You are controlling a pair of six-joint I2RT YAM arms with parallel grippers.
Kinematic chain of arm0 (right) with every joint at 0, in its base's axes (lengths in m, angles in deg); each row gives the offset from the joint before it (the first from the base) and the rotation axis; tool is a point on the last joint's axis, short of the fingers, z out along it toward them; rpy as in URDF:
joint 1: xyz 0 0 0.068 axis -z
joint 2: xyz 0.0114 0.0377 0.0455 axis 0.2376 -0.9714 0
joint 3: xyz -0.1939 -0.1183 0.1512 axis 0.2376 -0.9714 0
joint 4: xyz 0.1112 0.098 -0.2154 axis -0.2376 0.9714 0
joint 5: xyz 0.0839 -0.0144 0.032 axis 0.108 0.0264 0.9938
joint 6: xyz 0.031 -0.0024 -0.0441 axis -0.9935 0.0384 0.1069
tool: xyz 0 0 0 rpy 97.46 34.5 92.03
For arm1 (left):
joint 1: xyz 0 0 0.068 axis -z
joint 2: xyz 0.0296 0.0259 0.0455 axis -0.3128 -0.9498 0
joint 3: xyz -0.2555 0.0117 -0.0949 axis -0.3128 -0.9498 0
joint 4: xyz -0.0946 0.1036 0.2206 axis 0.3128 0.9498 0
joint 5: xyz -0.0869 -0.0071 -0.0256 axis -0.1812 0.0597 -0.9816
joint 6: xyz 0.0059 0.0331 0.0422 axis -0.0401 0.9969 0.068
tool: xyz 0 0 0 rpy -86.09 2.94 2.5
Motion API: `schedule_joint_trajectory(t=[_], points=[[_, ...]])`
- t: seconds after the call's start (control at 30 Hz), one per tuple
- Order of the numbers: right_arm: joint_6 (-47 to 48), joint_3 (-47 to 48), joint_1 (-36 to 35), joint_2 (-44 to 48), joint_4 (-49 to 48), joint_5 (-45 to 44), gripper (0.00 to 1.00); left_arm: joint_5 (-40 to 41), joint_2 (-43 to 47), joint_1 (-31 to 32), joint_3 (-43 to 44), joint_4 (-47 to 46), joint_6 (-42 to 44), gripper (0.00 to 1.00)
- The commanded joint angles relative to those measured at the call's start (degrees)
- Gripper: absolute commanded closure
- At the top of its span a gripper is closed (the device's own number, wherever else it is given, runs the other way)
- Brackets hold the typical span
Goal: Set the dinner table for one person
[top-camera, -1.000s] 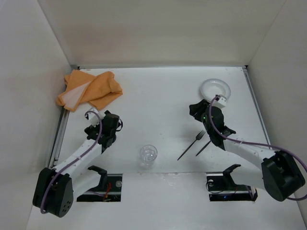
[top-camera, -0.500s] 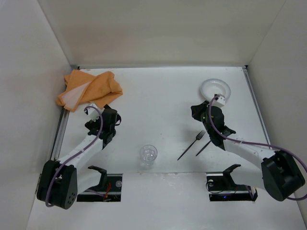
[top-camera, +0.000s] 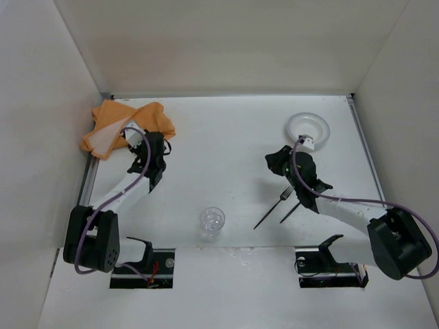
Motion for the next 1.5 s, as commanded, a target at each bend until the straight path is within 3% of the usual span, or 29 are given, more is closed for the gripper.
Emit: schedule_joint_trajectory(t=[0.0,0.13,0.3,0.5,0.57,0.77,0.97,1.3,1.37,1.47], points=[[0.87,2.21,-0.93,-0.73,-3.79,2.07,0.74,0.27,-4.31,-1.49,7.44,-4.48,2.71,0.66],[0.78,2.47,-0.93,-1.88,-4.14,2.77,0.61,-3.25,-15.37,-3.34,18.33,-2.29,4.20,0.36],[1.13,2.30,-1.20,-1.70,-4.75,2.95,0.52,-3.87,-27.33,-4.22,29.58,0.78,6.57,0.26],[1.66,2.82,-2.08,-2.84,-5.19,3.56,0.48,-2.81,-38.50,-4.22,40.40,3.25,12.64,0.27],[1.48,3.35,-2.25,-3.54,-5.02,4.00,0.48,-3.16,-40.97,-4.48,42.70,4.13,13.43,0.32],[1.84,3.44,-2.95,-3.81,-5.02,3.74,0.48,-7.11,-44.14,-0.80,42.36,4.14,12.47,0.75],[1.49,2.65,-2.43,-3.19,-4.93,2.77,0.48,-15.54,-42.56,7.63,38.49,-0.43,12.20,0.86],[0.69,1.33,-0.67,-0.56,-4.14,0.67,0.48,-27.50,-34.75,16.52,29.71,-2.73,17.30,0.82],[0.69,1.24,-0.58,-1.08,-4.40,0.66,0.47,-27.77,-31.76,16.61,27.07,-2.63,17.92,0.74],[1.13,2.29,-0.67,-2.40,-3.96,2.15,0.44,-27.42,-25.18,16.52,20.31,-5.35,17.48,0.53]])
